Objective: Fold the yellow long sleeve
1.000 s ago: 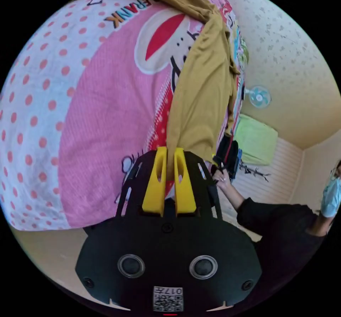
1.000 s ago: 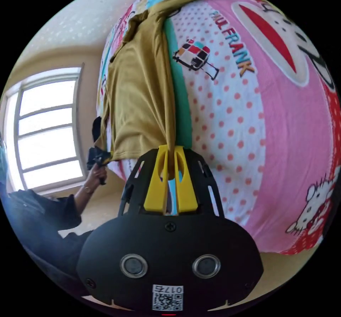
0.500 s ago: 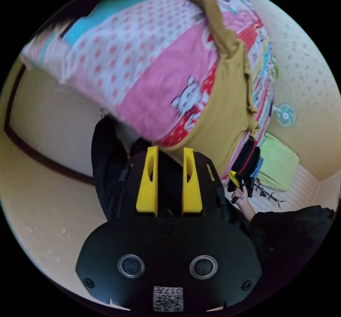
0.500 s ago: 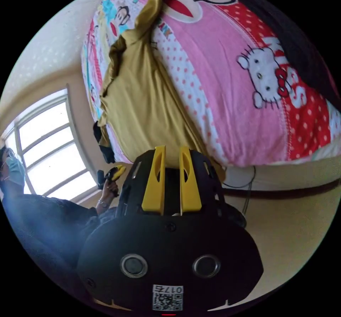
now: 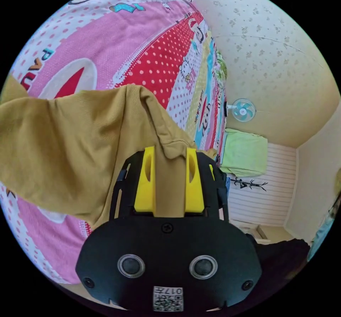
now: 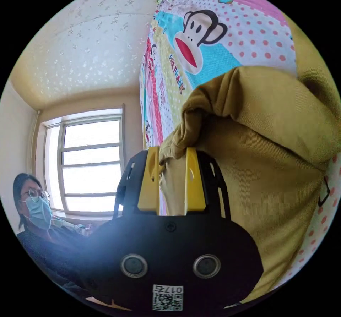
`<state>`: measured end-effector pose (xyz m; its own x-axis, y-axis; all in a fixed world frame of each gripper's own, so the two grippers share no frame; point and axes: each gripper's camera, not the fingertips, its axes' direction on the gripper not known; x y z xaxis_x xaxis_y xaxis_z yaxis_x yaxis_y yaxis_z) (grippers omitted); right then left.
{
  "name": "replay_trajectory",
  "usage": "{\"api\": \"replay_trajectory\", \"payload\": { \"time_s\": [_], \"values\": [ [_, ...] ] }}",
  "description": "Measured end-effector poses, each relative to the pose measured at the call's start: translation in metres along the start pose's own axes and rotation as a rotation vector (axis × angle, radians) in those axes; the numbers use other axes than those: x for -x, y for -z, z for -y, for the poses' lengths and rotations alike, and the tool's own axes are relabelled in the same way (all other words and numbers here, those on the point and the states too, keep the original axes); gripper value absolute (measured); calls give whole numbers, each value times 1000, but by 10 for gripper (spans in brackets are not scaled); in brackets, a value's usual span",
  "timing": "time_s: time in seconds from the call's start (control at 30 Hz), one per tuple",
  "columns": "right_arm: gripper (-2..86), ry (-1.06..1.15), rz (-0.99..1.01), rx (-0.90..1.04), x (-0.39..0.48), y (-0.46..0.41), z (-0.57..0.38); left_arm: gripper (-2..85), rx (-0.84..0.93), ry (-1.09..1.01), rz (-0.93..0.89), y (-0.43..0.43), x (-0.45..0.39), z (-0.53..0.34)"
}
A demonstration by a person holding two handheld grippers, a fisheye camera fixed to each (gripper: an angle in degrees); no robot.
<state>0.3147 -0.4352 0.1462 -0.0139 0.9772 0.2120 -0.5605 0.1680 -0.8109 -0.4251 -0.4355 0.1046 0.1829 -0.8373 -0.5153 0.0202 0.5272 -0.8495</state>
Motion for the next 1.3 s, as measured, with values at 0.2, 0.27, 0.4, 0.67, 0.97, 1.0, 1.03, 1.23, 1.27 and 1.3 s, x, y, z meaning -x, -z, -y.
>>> {"api": "replay_trajectory", "payload": {
  "time_s": [0.2, 0.27, 0.4, 0.67, 0.97, 1.0, 1.03, 1.23, 1.27, 1.3],
  "values": [
    [105, 35, 124, -183, 16, 16, 36, 101, -239, -185, -284, 33, -7, -8],
    [106, 101, -4, -80, 31, 0, 31, 92, -250, -193, -248, 51, -5, -25],
    [106, 219, -233, 98, 49, -40, -11, 111, -316, -127, 139, 112, 4, -96],
    [78, 270, -468, 49, 20, -88, -110, 150, -521, 87, 973, 219, 29, -159],
    [31, 138, -515, 44, 13, -98, -113, 40, -328, -157, 1195, 208, -26, -166],
    [30, 138, -532, 46, 15, -101, -114, 34, -313, -193, 1064, 229, -32, -173],
    [28, 131, -567, 48, 19, -105, -116, 29, -284, -239, 900, 252, -35, -174],
    [22, 102, -826, -10, 56, -142, -137, 24, -305, -197, 637, 369, -33, -154],
    [21, 99, -875, -31, 63, -151, -144, 25, -309, -183, 674, 381, -30, -151],
    [21, 98, -894, -42, 65, -155, -148, 29, -272, -163, 731, 397, -18, -141]
  ]
}}
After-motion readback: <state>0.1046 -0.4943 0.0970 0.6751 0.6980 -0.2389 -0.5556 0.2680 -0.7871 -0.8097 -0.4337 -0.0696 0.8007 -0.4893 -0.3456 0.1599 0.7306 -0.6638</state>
